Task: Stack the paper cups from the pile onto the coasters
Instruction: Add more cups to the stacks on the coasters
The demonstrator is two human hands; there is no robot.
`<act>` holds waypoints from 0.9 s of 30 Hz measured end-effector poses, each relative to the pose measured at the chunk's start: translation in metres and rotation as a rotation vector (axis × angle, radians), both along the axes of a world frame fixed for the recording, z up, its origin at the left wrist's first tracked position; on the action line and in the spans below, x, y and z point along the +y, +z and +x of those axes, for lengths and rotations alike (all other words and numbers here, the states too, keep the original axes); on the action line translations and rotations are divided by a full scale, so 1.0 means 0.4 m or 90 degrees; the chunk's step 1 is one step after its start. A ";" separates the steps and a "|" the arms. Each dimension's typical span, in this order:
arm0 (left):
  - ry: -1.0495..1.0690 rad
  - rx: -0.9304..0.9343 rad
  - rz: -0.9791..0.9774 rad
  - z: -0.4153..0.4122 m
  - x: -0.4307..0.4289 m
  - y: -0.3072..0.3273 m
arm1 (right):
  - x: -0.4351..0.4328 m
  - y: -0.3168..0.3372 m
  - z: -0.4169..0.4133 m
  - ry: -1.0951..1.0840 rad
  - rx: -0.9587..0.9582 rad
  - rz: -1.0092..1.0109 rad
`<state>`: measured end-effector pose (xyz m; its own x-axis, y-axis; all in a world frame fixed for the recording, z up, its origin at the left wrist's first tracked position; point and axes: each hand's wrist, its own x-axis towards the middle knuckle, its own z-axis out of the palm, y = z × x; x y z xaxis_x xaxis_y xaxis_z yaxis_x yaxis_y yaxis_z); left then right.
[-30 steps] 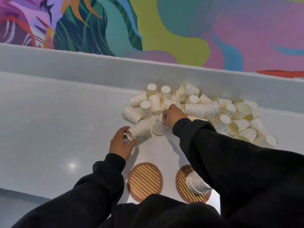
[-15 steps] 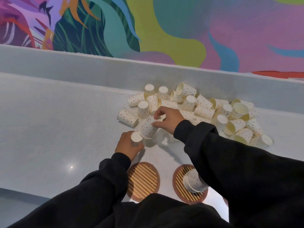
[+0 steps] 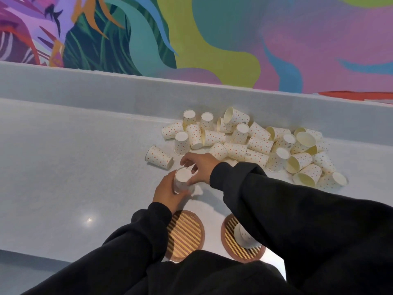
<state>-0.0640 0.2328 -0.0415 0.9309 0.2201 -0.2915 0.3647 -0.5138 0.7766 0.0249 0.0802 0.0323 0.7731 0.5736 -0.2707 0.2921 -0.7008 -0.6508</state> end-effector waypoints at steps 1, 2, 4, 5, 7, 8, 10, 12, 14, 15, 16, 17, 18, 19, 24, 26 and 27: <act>0.015 -0.002 0.008 -0.002 0.002 -0.002 | -0.012 -0.005 0.008 0.012 -0.005 -0.045; 0.028 0.004 0.014 -0.003 0.004 -0.006 | -0.027 -0.010 0.020 0.022 -0.037 -0.113; 0.031 0.030 0.025 -0.005 0.009 -0.008 | -0.070 -0.015 0.051 0.040 -0.148 -0.292; 0.021 0.040 0.036 -0.006 0.011 -0.010 | -0.091 -0.018 0.063 0.053 -0.181 -0.380; -0.003 0.044 0.044 -0.006 0.010 -0.004 | -0.128 -0.030 0.075 0.084 -0.192 -0.499; -0.009 0.038 0.039 -0.006 0.010 0.004 | -0.140 -0.037 0.076 0.098 -0.188 -0.529; -0.016 0.009 0.021 -0.008 0.010 0.021 | -0.154 -0.049 0.074 0.123 -0.207 -0.551; -0.033 -0.016 0.006 -0.015 0.010 0.033 | -0.158 -0.049 0.077 0.123 -0.242 -0.527; -0.068 -0.026 0.022 -0.023 0.009 0.046 | -0.154 -0.030 0.080 0.063 -0.233 -0.434; -0.084 -0.027 0.036 -0.027 0.007 0.054 | -0.148 -0.010 0.079 0.008 -0.190 -0.361; -0.092 -0.026 0.044 -0.029 0.004 0.059 | -0.138 0.015 0.078 -0.055 -0.140 -0.276; -0.094 -0.021 0.048 -0.032 0.004 0.064 | -0.125 0.042 0.076 -0.115 -0.095 -0.194; -0.090 -0.015 0.043 -0.035 0.004 0.066 | -0.112 0.067 0.074 -0.168 -0.050 -0.124; -0.078 -0.005 0.028 -0.040 0.005 0.068 | -0.101 0.090 0.069 -0.211 -0.003 -0.063; -0.013 0.016 -0.065 -0.068 0.028 0.068 | -0.066 0.128 0.008 -0.300 0.147 0.105; -0.021 0.027 -0.070 -0.083 0.039 0.071 | -0.063 0.135 -0.011 -0.330 0.166 0.154; -0.031 0.031 -0.069 -0.091 0.044 0.072 | -0.063 0.143 -0.020 -0.341 0.178 0.176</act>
